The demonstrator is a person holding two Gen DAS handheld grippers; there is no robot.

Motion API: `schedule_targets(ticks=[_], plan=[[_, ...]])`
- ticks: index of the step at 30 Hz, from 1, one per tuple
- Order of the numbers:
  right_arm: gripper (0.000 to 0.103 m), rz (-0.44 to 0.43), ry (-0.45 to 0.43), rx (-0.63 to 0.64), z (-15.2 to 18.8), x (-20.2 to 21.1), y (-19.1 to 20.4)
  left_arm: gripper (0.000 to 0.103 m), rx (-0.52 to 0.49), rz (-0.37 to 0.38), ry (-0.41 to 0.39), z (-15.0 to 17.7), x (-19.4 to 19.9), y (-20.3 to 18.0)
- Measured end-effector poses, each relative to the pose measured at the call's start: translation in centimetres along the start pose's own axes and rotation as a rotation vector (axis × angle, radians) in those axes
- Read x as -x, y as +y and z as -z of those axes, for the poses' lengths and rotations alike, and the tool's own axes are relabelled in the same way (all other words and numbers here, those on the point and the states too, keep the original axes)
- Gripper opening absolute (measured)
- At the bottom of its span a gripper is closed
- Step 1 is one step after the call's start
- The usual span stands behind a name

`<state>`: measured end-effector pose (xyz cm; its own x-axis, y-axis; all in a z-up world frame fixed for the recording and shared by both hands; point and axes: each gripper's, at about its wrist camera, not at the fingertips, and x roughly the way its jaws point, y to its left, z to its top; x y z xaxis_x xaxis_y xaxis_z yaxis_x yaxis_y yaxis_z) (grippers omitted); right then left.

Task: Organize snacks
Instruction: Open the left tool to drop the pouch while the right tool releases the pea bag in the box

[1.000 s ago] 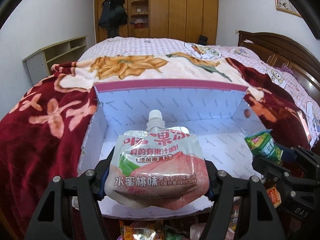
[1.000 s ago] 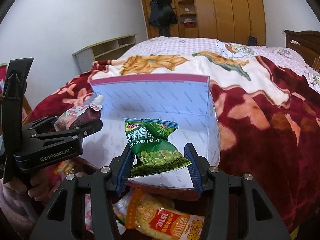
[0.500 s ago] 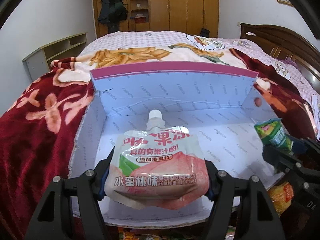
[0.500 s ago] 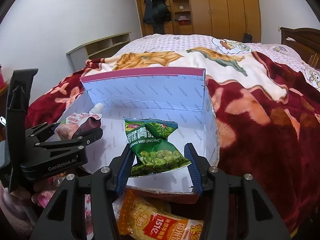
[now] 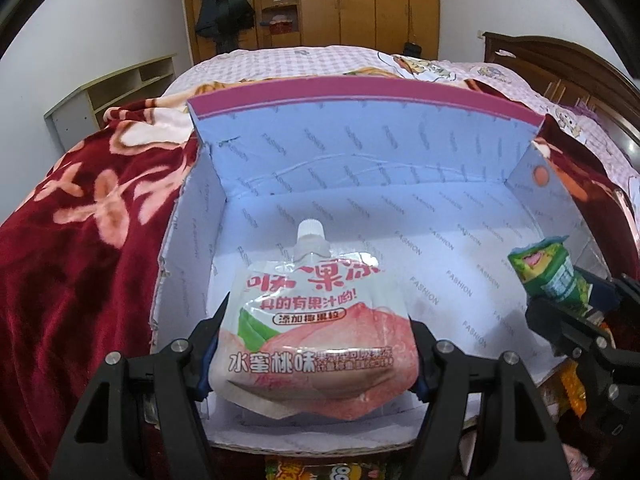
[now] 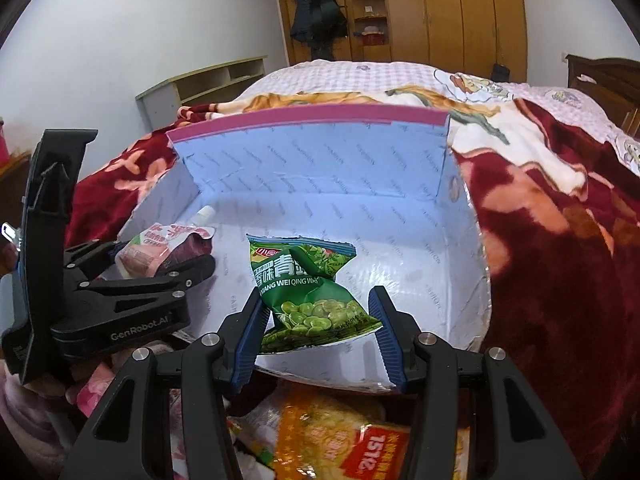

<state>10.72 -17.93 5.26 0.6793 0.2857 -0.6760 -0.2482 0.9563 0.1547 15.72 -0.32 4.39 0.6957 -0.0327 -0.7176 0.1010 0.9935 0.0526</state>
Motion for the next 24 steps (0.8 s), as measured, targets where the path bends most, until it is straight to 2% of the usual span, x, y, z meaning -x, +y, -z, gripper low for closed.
schedule_targets(ticks=[6,14,15,16,18,24], plan=[[0.053,-0.017,0.004,-0.055,0.6,0.5,0.5,0.074,-0.027,0.013,0.013,0.3,-0.1,0.2],[0.054,-0.053,-0.038,-0.089,0.0,0.8,-0.1,0.074,0.002,0.046,-0.001,-0.1,0.6,0.9],[0.06,-0.049,-0.045,-0.084,-0.1,0.9,0.0,0.075,0.004,0.048,0.002,-0.2,0.7,1.0],[0.07,-0.043,-0.052,-0.079,-0.2,0.9,0.0,0.075,0.006,0.05,0.006,-0.3,0.7,1.0],[0.08,-0.044,-0.063,-0.069,-0.3,1.1,0.2,0.076,0.007,0.052,0.009,-0.3,1.0,1.0],[0.08,-0.065,-0.09,-0.058,-0.6,2.5,0.2,0.076,-0.002,0.042,-0.019,-0.1,2.6,0.8]])
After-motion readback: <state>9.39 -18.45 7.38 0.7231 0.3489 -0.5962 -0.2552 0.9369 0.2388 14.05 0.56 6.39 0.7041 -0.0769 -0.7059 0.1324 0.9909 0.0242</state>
